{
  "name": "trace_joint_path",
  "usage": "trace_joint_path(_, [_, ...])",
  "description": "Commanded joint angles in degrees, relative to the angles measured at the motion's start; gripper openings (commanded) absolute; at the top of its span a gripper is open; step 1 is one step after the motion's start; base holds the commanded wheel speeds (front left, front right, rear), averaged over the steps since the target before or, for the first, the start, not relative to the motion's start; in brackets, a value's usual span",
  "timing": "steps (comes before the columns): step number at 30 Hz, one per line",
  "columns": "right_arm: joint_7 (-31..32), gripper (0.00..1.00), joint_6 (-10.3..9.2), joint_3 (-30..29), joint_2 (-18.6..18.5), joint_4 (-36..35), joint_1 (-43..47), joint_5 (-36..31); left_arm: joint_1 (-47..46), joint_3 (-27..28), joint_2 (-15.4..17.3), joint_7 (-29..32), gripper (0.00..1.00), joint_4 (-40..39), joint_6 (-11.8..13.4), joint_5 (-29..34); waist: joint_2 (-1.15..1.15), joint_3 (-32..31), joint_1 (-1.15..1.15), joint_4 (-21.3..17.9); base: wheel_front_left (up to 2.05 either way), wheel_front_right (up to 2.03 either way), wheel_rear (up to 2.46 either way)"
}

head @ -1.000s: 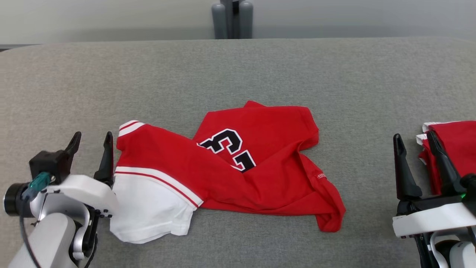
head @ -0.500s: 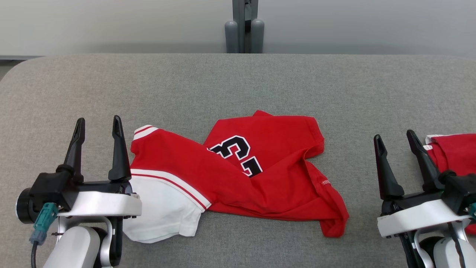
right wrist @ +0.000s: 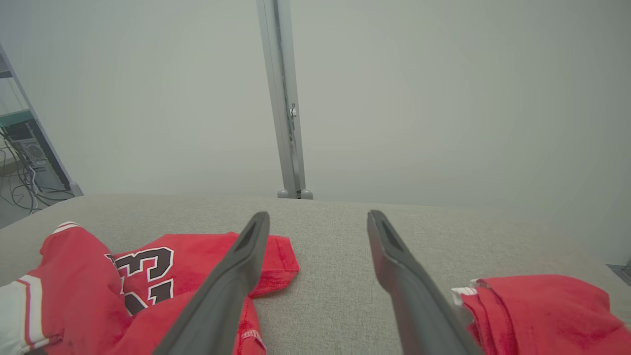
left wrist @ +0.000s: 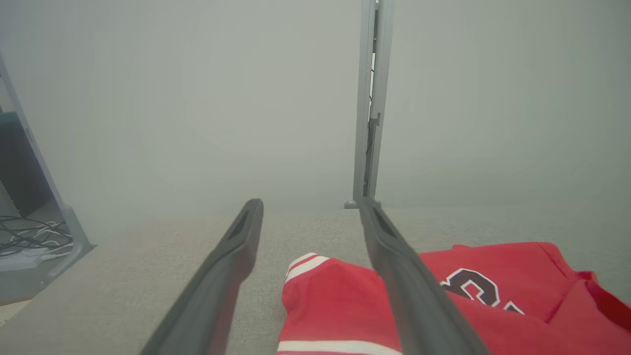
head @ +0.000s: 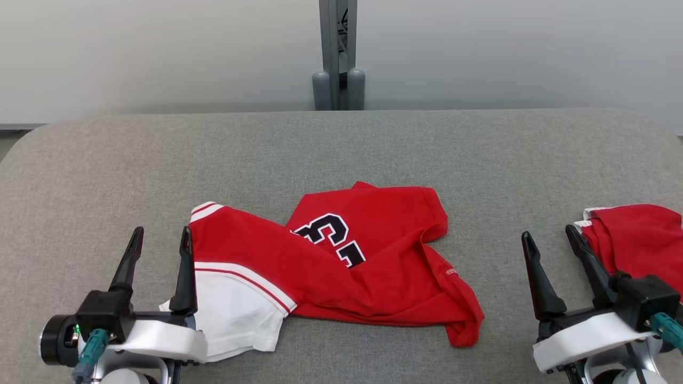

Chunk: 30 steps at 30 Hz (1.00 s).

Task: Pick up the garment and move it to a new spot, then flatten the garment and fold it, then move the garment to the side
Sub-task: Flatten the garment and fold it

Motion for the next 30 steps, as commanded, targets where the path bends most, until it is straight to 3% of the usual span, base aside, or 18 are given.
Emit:
trace_joint_path(1, [0.2,1.00,0.01,-0.2,-0.3,-0.4,0.8,-0.5,0.5,-0.1,0.5,-0.2,1.00,0.2,-0.2,0.7,0.00,-0.5,0.00,-0.3,0.00,0.00,0.00])
trace_joint_path(19, [2.2,1.00,0.01,-0.4,-0.3,-2.3,2.5,-1.4,0.2,-0.8,1.2,0.3,1.00,1.0,-0.5,0.2,0.00,-0.9,0.00,0.7,0.00,0.00,0.00])
trace_joint_path(30, [6.5,1.00,0.01,10.2,-4.0,4.9,-0.5,-3.7,-1.5,-1.1,-0.1,0.2,1.00,1.8,-0.2,-0.9,0.00,2.6,0.00,3.1,0.00,0.00,0.00])
